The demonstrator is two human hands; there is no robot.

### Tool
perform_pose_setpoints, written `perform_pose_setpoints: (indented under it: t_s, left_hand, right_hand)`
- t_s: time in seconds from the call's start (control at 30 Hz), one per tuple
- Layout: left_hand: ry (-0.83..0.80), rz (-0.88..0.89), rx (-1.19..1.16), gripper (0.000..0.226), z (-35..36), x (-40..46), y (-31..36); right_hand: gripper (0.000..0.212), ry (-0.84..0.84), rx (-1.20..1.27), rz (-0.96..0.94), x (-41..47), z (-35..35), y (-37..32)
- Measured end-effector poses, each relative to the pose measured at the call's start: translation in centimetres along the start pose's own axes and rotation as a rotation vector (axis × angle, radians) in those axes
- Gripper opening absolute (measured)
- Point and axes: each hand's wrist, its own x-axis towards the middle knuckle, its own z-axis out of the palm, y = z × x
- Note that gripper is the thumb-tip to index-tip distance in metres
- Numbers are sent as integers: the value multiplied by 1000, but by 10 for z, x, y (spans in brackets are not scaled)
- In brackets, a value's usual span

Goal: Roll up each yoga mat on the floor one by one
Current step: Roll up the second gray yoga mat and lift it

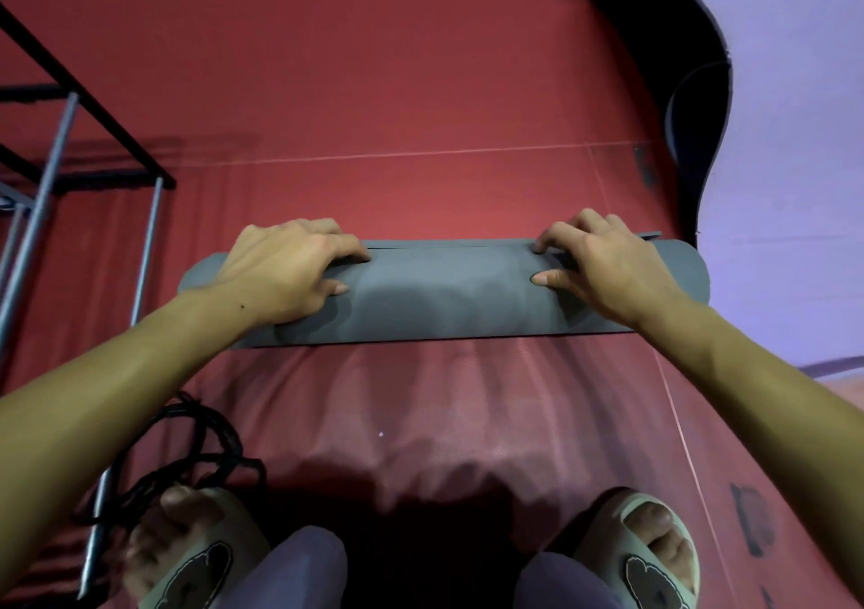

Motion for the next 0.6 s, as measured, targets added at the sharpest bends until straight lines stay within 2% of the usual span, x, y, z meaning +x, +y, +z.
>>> perform_pose_setpoints:
  t_s: [0.17,0.27,0.33,0.4,0.47,0.6]
  left_hand:
    - [86,51,244,37,10,0,7]
    - [88,44,259,56,16,2,12]
    - [94,33,234,82,24,3,13]
    - [101,14,221,103,33,5,12]
    - [119,9,216,114,42,10,9]
    - [84,-7,258,130,51,23,7]
  right_hand:
    - [31,131,-101,-42,-1,13,-5]
    - [34,181,-131,-52,-3,15,-8]
    - [55,186,-123,-56,-5,18,-8]
    - [87,143,-144,-63,-5,23,-6]
    - [111,84,-187,-69,-3,25,-5]
    - [139,39,-282,-76,6,27,-6]
